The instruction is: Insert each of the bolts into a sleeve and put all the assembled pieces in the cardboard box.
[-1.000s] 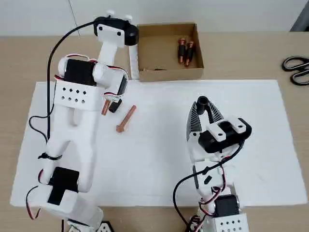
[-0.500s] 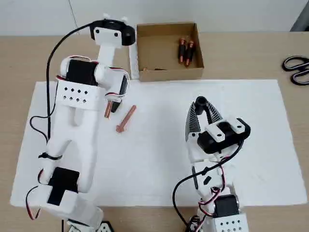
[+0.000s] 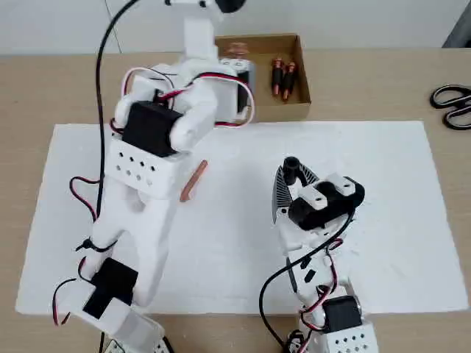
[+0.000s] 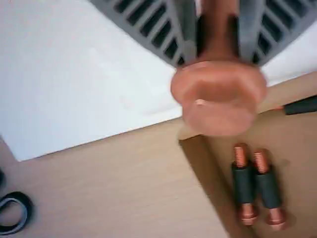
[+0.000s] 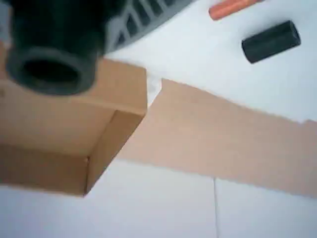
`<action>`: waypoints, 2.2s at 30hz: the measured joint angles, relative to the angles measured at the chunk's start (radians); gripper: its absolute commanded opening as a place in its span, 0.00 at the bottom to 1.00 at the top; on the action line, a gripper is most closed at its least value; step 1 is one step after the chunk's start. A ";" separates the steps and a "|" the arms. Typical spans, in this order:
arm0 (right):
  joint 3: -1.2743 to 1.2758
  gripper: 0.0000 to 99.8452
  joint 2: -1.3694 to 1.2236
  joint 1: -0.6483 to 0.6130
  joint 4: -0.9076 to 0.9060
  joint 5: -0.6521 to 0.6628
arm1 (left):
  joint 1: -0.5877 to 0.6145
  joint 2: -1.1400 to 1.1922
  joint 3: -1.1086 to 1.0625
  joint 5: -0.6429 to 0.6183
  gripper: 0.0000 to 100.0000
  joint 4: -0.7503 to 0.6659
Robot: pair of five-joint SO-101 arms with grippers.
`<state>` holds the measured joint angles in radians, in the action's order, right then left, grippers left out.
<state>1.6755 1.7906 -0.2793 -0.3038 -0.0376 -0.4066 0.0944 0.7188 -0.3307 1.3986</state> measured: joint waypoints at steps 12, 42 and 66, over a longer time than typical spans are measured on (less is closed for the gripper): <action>0.000 0.00 0.000 0.000 0.063 0.000 | -0.132 0.000 0.002 -0.060 0.01 -0.075; 0.000 0.00 0.000 0.000 0.034 0.000 | -0.064 -0.364 -0.305 -0.060 0.01 -0.109; 0.000 0.00 0.000 0.000 0.034 0.000 | -0.107 -0.787 -1.240 0.207 0.01 -0.669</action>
<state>1.6755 1.7906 -0.2793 -0.2700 -0.0376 -0.5140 -0.6928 -0.5209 -0.1235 0.7296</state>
